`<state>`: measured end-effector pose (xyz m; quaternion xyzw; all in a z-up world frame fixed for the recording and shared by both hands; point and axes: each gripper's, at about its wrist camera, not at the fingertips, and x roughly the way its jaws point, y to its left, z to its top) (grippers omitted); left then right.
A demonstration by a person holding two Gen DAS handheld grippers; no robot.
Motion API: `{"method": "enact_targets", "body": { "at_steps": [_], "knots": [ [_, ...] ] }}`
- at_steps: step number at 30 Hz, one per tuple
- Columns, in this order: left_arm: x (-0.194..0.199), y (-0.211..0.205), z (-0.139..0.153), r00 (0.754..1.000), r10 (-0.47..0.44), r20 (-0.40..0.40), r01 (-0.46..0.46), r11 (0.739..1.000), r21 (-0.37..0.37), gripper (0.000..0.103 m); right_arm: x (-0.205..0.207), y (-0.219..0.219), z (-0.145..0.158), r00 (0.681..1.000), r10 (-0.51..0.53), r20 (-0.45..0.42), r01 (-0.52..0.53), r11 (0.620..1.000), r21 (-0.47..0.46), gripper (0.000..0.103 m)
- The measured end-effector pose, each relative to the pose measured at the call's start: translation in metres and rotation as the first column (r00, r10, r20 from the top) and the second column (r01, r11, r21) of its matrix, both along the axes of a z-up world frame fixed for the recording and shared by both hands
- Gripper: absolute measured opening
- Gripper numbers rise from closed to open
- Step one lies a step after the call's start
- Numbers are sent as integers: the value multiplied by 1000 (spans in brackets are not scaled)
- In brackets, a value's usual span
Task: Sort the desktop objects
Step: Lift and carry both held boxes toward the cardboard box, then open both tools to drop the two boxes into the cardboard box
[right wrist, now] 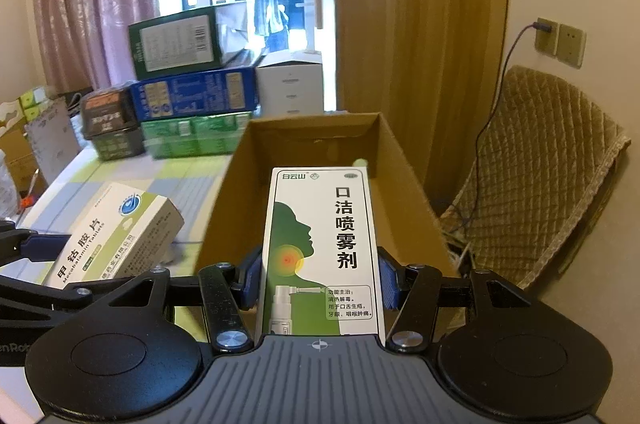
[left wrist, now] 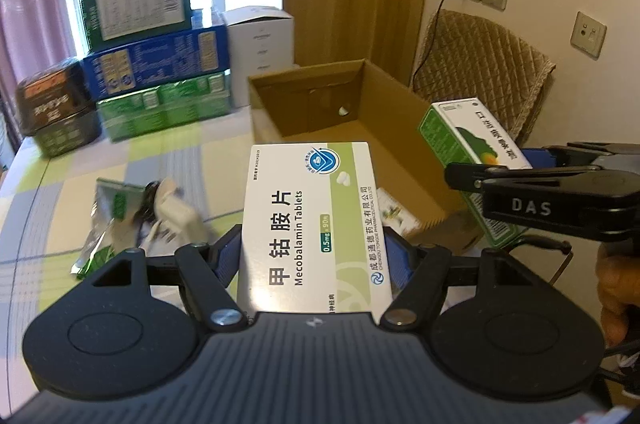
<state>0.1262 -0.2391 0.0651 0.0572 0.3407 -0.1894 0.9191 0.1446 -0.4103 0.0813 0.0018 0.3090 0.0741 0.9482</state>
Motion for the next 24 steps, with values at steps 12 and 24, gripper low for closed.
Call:
{"method": "enact_targets", "body": {
  "at_steps": [12,24],
  "knots": [
    [53,-44,5,1000,-26,-13,25,999,-24,67,59,-28,8,1000,-4,-23,5,999,45,53],
    [87,-59,-11,999,-12,-41,11,1000,-23,67,88,-48,-10,996,-42,-73,47,996,71,53]
  ]
}}
